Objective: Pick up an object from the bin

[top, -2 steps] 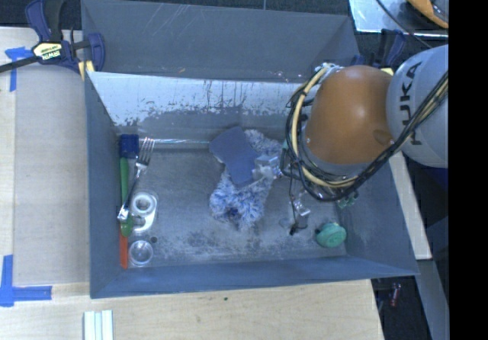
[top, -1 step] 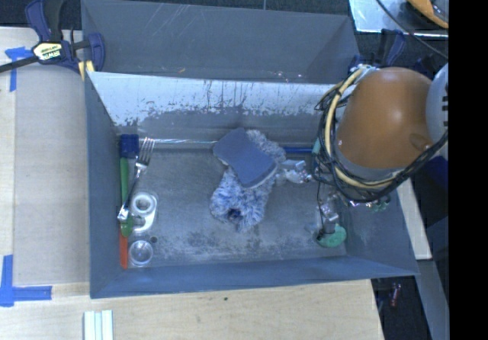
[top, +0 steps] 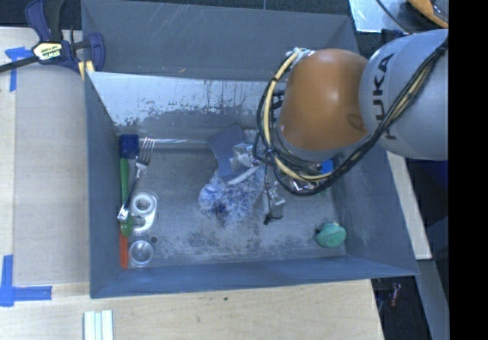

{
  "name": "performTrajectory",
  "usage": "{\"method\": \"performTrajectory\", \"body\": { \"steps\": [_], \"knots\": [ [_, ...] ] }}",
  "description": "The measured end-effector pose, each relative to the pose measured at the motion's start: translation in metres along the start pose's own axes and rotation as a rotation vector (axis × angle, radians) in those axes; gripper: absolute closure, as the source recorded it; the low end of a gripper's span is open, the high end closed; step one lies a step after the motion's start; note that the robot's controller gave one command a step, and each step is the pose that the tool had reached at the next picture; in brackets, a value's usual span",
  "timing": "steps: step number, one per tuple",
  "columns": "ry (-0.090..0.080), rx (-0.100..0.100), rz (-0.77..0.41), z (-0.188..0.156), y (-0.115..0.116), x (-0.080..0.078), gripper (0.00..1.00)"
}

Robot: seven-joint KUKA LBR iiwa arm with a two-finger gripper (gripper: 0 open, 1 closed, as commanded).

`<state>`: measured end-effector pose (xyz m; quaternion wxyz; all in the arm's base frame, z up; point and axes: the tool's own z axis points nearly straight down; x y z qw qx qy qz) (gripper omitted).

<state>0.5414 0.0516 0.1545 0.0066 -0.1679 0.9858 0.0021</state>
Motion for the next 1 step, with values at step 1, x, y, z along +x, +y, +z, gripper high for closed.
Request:
{"method": "performTrajectory", "body": {
  "steps": [1],
  "knots": [
    [-0.005,0.013,0.241,-0.0462,-0.08,0.0233,0.0]
  ]
}}
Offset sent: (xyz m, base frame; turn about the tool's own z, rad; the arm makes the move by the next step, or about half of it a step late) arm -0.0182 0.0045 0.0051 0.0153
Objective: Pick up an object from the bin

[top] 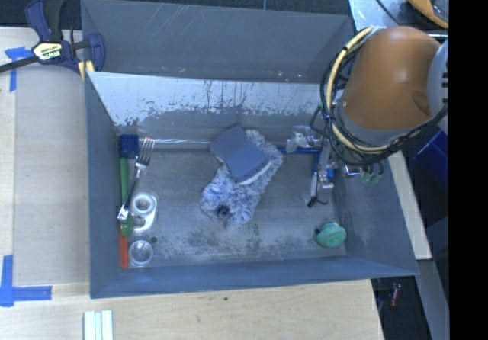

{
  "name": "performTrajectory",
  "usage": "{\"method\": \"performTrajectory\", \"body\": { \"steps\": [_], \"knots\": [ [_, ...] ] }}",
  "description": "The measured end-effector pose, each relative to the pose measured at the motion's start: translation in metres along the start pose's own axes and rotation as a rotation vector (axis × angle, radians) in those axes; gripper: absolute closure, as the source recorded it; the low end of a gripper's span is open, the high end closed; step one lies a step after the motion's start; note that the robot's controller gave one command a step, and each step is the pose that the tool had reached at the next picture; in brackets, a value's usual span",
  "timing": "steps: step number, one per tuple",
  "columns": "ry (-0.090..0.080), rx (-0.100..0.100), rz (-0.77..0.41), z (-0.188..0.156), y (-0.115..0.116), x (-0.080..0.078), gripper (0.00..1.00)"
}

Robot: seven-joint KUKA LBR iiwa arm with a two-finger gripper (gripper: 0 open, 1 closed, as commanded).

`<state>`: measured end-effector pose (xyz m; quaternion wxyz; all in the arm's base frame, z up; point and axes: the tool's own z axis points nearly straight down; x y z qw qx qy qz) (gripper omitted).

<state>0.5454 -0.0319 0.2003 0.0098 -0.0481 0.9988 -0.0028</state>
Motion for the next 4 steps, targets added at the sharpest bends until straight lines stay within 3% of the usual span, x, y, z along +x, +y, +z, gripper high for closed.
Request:
{"method": "performTrajectory", "body": {
  "steps": [1,2,3,4],
  "knots": [
    [0.003,-0.012,-0.226,0.04,0.09,0.014,1.0],
    [0.003,-0.012,-0.226,0.04,0.09,0.014,1.0],
    [0.004,-0.012,-0.268,0.064,0.112,0.016,1.0],
    [0.003,-0.012,-0.252,0.063,0.11,0.017,1.0]
  ]
}}
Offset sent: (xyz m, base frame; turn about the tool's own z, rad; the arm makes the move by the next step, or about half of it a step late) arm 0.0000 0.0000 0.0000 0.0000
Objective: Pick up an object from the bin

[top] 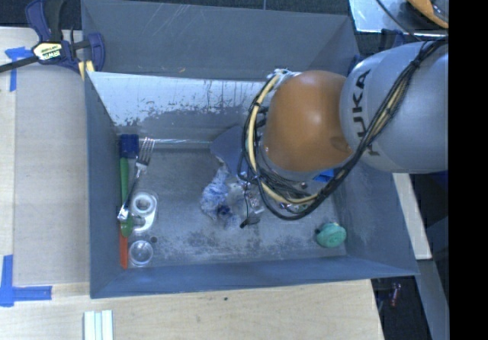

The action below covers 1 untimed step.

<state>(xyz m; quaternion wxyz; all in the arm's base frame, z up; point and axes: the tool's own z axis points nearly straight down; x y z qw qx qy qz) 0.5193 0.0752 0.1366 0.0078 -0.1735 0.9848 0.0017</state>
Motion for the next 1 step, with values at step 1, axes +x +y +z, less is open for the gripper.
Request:
{"method": "performTrajectory", "body": {
  "steps": [1],
  "knots": [
    [-0.012,0.003,-0.006,-0.0895,-0.0055,-0.0068,1.0]
  ]
}}
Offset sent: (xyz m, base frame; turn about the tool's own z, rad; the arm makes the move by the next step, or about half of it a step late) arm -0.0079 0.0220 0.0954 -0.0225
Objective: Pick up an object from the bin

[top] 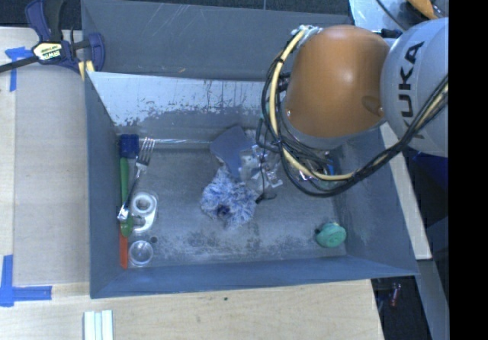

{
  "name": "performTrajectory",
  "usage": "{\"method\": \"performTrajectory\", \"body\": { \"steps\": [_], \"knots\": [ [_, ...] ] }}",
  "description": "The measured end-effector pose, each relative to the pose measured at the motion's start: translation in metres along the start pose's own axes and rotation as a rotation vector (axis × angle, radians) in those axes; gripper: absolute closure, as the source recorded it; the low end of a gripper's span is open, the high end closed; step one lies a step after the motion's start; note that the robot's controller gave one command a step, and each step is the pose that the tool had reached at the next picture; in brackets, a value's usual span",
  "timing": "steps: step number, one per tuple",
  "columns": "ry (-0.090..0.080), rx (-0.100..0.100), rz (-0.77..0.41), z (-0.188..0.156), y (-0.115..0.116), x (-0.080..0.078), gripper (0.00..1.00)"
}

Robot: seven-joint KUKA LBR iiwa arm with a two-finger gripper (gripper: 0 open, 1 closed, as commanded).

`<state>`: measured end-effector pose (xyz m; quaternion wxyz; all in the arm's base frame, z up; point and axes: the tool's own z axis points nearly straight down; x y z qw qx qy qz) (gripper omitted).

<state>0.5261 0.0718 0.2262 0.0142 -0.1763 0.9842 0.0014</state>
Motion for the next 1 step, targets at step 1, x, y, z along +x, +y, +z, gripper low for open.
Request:
{"method": "performTrajectory", "body": {
  "steps": [1],
  "knots": [
    [0.013,-0.004,-0.017,-0.0065,0.0289,0.0038,1.0]
  ]
}}
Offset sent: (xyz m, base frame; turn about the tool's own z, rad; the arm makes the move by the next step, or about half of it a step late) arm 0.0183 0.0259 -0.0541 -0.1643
